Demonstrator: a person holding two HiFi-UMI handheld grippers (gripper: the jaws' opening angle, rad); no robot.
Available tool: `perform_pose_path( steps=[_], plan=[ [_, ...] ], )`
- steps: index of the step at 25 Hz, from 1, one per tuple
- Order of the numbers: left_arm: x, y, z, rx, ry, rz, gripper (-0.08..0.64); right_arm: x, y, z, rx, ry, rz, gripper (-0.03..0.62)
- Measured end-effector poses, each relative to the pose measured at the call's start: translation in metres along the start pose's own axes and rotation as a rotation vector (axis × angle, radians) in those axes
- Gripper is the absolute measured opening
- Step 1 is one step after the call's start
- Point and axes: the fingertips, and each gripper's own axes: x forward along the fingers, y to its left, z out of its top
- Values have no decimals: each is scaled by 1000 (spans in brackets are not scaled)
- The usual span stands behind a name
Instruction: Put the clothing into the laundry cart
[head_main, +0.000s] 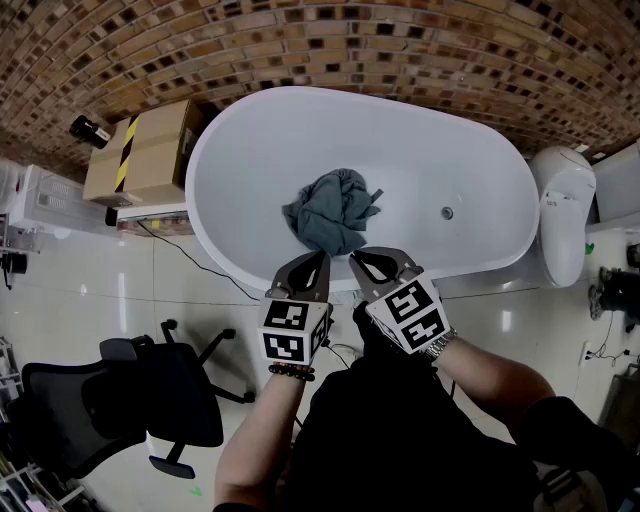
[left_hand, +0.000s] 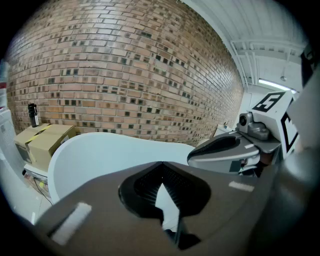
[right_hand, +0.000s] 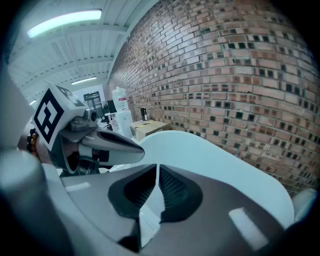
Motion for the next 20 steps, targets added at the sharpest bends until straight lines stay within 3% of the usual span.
perform_pose_path(
  steps=[7, 15, 20],
  plan=[
    [82, 62, -31, -25, 34, 25, 5, 90, -62, -39, 37, 62, 19, 89],
    [175, 128, -103, -58, 105, 51, 9, 197, -128, -116, 80, 155, 49, 187],
    [229, 168, -149, -80, 139, 77, 51, 261, -160, -174, 87, 212, 74, 238]
  ],
)
